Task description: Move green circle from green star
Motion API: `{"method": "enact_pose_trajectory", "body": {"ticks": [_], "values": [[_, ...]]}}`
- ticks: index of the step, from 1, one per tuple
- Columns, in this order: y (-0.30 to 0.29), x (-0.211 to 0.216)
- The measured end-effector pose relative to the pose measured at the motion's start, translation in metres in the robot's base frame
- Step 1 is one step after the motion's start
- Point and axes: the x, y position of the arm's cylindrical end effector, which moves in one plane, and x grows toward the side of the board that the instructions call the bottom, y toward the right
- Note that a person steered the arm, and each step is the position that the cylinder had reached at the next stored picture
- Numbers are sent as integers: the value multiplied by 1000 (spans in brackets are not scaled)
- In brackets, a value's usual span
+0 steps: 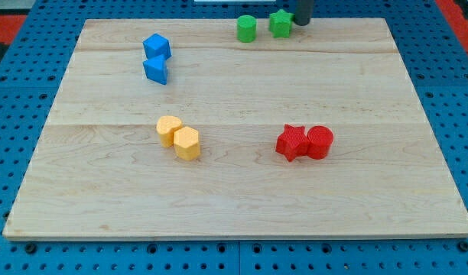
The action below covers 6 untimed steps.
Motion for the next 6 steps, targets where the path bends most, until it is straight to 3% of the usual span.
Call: {"method": "enact_pose_trajectory", "body": {"ticks": [2, 3, 4, 5, 6], "values": [[-5, 36], [1, 90], [-53, 89], [-50, 39], [-53, 31]]}}
